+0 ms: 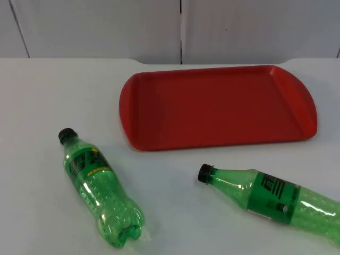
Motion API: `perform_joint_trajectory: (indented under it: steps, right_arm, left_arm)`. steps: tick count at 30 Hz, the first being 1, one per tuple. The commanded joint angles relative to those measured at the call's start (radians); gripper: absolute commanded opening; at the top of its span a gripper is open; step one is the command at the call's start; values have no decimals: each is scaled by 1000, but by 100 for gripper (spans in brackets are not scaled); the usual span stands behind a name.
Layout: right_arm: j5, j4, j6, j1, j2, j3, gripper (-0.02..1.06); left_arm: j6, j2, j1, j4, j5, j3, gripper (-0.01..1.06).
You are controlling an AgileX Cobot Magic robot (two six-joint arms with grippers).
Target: Place the bottle upright on the tray.
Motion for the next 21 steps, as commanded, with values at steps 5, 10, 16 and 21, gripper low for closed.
perform_joint_trajectory:
  steps: [5, 10, 16, 21]
  right_arm:
    - [-10, -3, -5, -3, -3, 7, 105]
    - [-10, -3, -5, -3, -3, 7, 105]
    - [-10, -3, -5, -3, -3, 7, 105]
    - [-10, -3, -5, -3, -3, 7, 105]
  left_arm:
    - [-7, -5, 3, 2, -20, 7, 105]
    - [-7, -5, 3, 2, -20, 7, 105]
    - [-7, -5, 3, 0, -13, 13, 105]
    - [-7, -5, 3, 0, -13, 13, 105]
